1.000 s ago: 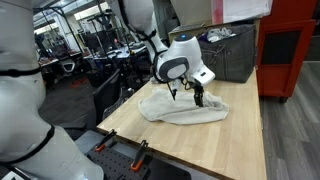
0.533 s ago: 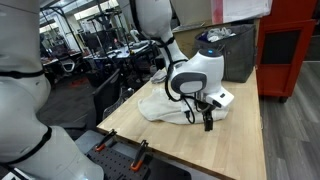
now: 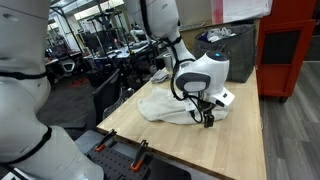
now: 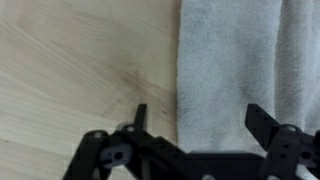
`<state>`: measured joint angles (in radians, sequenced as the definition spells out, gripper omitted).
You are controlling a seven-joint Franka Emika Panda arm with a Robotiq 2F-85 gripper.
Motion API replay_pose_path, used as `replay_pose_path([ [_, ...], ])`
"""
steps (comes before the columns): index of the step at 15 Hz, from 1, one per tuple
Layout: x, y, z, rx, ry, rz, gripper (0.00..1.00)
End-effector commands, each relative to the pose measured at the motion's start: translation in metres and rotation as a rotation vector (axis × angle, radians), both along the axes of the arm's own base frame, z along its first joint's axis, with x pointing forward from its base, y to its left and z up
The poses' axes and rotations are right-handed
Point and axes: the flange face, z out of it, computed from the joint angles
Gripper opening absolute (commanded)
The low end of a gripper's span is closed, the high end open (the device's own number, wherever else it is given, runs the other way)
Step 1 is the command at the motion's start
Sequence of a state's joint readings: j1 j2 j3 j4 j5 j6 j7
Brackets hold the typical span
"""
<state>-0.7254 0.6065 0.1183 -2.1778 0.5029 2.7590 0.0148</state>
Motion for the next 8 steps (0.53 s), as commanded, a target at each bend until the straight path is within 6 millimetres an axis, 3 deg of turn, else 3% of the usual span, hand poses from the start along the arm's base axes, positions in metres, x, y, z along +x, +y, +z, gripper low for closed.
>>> replay_pose_path([
  [1, 0.0045, -0.0061, -0.0021, 0.061, -0.032, -0.002, 0.95],
  [2, 0.0038, -0.0060, -0.0050, 0.072, -0.031, -0.006, 0.72],
  [4, 0.0026, -0.0056, -0.0094, 0.094, -0.038, -0.011, 0.67],
  [8, 0.0019, -0.0035, -0.0104, 0.125, -0.054, -0.025, 0.37],
])
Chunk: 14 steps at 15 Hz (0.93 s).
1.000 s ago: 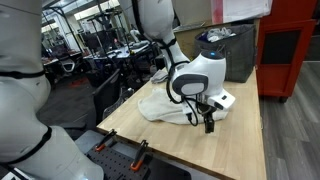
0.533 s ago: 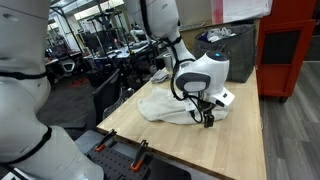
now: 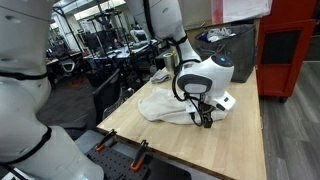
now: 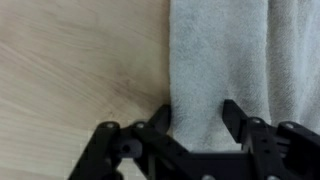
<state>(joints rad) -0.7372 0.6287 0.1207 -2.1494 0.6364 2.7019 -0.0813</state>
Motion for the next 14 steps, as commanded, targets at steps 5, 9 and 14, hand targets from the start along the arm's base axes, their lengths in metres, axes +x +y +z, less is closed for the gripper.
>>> replay_pose_path([
  [5, -0.004, -0.002, 0.019, 0.013, -0.047, -0.018, 0.01],
  [9, -0.029, -0.012, 0.046, -0.057, -0.027, -0.075, 0.01],
  [14, -0.064, -0.023, 0.076, -0.190, 0.034, -0.119, 0.01],
])
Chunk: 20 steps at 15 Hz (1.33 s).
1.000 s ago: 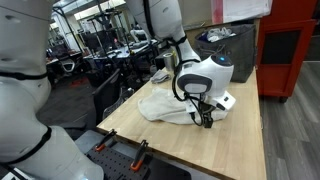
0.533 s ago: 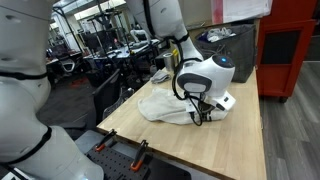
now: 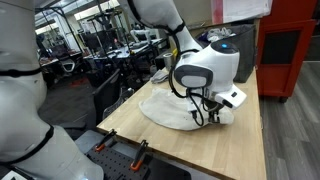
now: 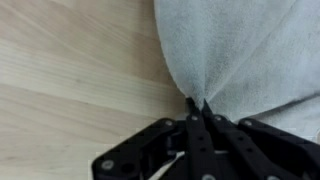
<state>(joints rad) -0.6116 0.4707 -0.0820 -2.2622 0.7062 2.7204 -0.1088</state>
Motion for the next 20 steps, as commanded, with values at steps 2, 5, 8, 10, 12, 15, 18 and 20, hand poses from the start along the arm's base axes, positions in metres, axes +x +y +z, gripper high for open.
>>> replay_pose_path([
  [2, -0.025, 0.009, 0.030, -0.122, 0.063, -0.039, 0.29],
  [5, -0.027, 0.015, 0.040, -0.191, 0.098, -0.056, 0.44],
  [8, -0.024, 0.023, 0.052, -0.198, 0.107, -0.054, 0.66],
  [10, -0.017, 0.037, 0.066, -0.159, 0.089, -0.011, 0.81],
  [12, -0.007, 0.057, 0.081, -0.122, 0.052, 0.053, 0.94],
  [15, 0.020, 0.104, 0.100, -0.060, -0.012, 0.187, 1.00],
  [18, 0.052, 0.165, 0.105, -0.005, -0.044, 0.358, 1.00],
  [20, 0.069, 0.207, 0.103, 0.018, -0.039, 0.478, 1.00],
])
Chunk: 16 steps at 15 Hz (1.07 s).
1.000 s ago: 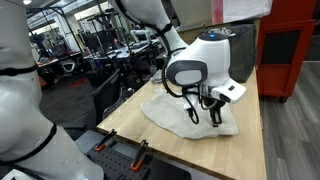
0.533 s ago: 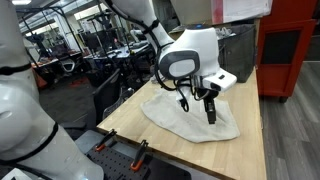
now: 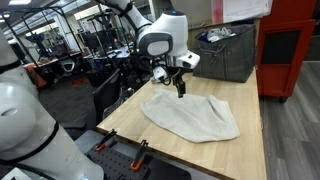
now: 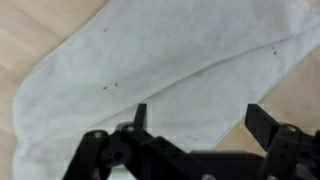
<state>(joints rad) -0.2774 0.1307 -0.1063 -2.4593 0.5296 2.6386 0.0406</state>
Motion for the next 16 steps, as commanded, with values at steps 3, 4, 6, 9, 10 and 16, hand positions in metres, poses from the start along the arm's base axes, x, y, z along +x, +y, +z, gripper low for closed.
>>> replay_pose_path([
  [3, 0.031, 0.097, -0.008, 0.026, 0.037, 0.308, 1.00],
  [4, 0.035, 0.111, -0.012, 0.019, 0.051, 0.346, 1.00],
  [6, 0.043, 0.134, -0.022, -0.006, 0.062, 0.411, 1.00],
  [9, 0.054, 0.151, -0.041, -0.026, 0.091, 0.465, 0.74],
  [10, 0.058, 0.154, -0.047, -0.024, 0.100, 0.474, 0.66],
  [16, 0.079, 0.167, -0.096, 0.002, 0.161, 0.453, 0.20],
])
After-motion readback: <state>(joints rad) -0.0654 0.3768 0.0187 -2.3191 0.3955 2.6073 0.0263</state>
